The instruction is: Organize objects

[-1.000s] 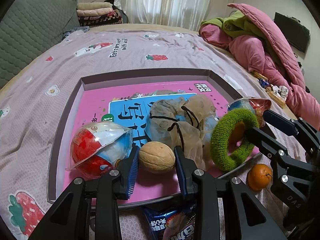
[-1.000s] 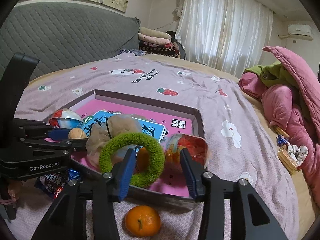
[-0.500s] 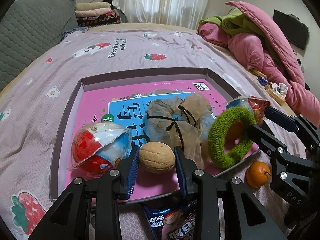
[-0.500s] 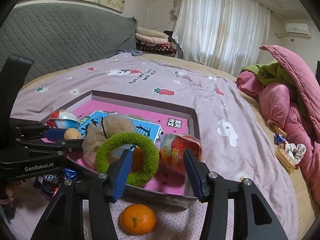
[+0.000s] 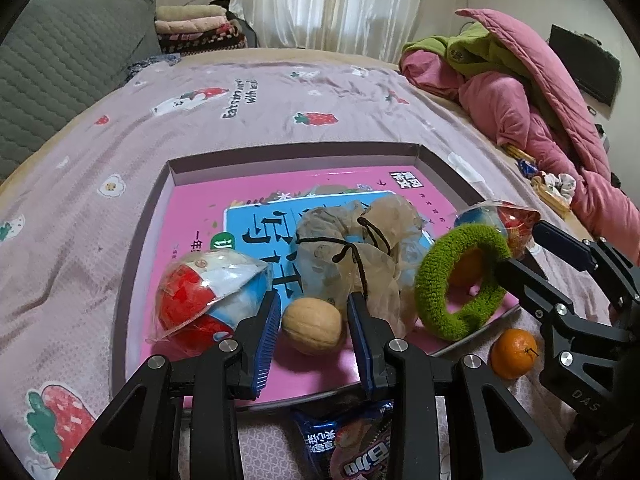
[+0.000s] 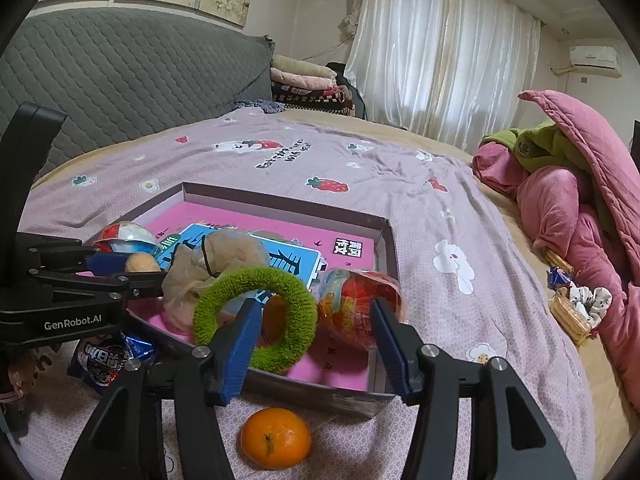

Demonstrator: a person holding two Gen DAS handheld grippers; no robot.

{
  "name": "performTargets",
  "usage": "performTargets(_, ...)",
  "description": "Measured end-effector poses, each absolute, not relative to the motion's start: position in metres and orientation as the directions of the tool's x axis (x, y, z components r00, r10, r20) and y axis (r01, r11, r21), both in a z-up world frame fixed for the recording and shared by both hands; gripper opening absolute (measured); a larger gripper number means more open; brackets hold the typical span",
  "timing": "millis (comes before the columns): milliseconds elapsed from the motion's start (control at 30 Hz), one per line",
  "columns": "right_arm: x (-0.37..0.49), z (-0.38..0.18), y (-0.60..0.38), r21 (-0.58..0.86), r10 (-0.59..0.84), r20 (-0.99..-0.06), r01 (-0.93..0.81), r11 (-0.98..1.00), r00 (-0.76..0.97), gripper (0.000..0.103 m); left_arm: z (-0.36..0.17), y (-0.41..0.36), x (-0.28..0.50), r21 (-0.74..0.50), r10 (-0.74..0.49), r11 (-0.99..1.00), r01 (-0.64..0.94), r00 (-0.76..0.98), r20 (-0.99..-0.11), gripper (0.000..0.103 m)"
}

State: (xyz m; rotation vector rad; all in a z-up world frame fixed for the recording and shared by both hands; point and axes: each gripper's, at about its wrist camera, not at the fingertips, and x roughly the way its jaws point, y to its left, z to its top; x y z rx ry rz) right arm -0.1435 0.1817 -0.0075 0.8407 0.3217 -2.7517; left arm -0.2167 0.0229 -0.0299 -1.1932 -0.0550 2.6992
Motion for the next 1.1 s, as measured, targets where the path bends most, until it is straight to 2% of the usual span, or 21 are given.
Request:
performTargets(567, -0.146, -0.006, 0.183, -0.118, -0.188, -0.570, 0.307, -0.945, -0.800, 0.059, -0.026, 0.020, -0.216, -0.118, 0.190, -0.981, -0.153, -0.659, -0.727, 0.045)
performTargets(767, -0.144, -0.004, 0.183, -0.118, -0.193, -0.555, 0.306, -0.945, -0.809, 0.060, -0.018, 0.016, -0.214, -0.130, 0.193, -0.981, -0.143, -0.674, -0.713, 0.061)
performTargets(1100, -0.140, 0.004, 0.186, -0.112, -0.202, -0.523, 0.302, -0.947, -0.828, 0.065, 0.004, 0.011, -0.199, -0.122, 0.180, -0.984, -0.132, -0.713, -0.678, 0.070)
